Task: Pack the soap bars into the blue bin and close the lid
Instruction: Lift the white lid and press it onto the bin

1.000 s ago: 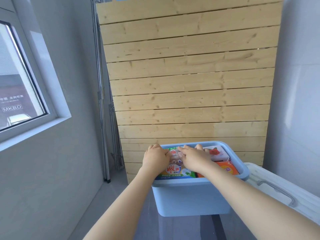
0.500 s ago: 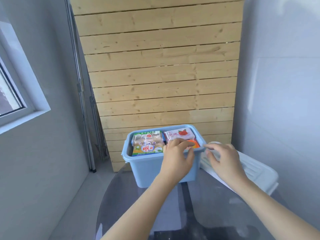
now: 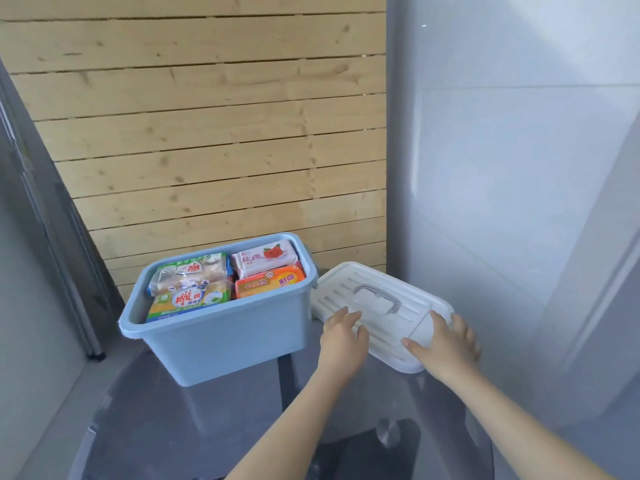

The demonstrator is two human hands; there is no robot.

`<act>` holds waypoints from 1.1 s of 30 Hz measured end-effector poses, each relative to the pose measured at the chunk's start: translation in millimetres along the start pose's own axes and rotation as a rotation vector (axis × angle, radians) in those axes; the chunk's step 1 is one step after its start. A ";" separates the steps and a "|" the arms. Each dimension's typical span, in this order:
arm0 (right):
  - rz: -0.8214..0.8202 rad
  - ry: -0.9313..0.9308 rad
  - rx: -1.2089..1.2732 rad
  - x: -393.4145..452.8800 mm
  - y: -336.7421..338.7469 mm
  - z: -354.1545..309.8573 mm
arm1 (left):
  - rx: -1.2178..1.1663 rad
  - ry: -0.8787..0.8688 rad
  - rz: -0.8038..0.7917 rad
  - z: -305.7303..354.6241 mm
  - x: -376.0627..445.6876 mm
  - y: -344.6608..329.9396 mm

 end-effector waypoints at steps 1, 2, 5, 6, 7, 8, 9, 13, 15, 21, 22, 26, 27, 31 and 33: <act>-0.004 -0.034 0.034 4.7 -1.4 4.6 | 0.024 0.008 -0.020 -1.9 6.0 -4.7; -0.015 -0.073 0.084 9.4 -3.5 9.7 | 0.039 0.013 -0.042 -4.2 11.5 -10.1; -0.107 -0.118 0.238 22.7 -14.9 17.8 | 0.083 -0.003 -0.046 -10.0 21.1 -22.2; -0.135 -0.099 0.284 26.9 -18.0 17.1 | 0.097 -0.016 -0.031 -11.3 23.0 -24.9; -0.144 -0.077 0.325 29.4 -18.9 15.0 | 0.097 -0.027 -0.014 -12.7 24.4 -26.1; -0.129 -0.071 0.352 31.6 -18.0 14.8 | 0.081 -0.033 -0.006 -14.1 26.5 -28.2; -0.094 -0.076 0.363 32.8 -15.3 15.8 | 0.054 -0.035 -0.003 -14.9 28.3 -30.2; 0.130 0.036 0.550 27.5 4.7 13.5 | -0.042 -0.071 -0.005 -7.8 30.2 -35.5; 0.204 0.143 0.749 23.3 14.8 12.7 | -0.086 -0.098 -0.001 0.4 27.9 -36.9; 0.419 0.260 1.040 -4.8 60.6 32.3 | -0.237 -0.170 0.021 37.8 14.3 -36.2; 0.449 0.276 1.087 -11.8 69.5 39.0 | -0.255 -0.199 0.017 48.2 11.3 -35.2; 0.491 0.370 1.286 -34.7 99.1 53.1 | -0.213 -0.329 0.050 96.6 3.7 -18.7; 0.477 0.395 1.324 -39.9 104.8 50.8 | -0.187 -0.355 0.076 107.8 1.8 -10.0; 0.383 0.502 1.425 -56.6 127.0 28.1 | -0.100 -0.419 0.238 136.0 -9.1 43.3; 0.305 0.529 1.446 -59.9 131.2 11.2 | -0.029 -0.379 0.341 133.9 -14.3 77.0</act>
Point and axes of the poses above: each hand's wrist, its own x-axis towards the middle knuckle, its own y-axis out of the back of the hand, z = x × y, the point moved 8 cm from there along x, towards the middle knuckle, and after that the axes turned 12 degrees about -z, right-handed, at the moved point
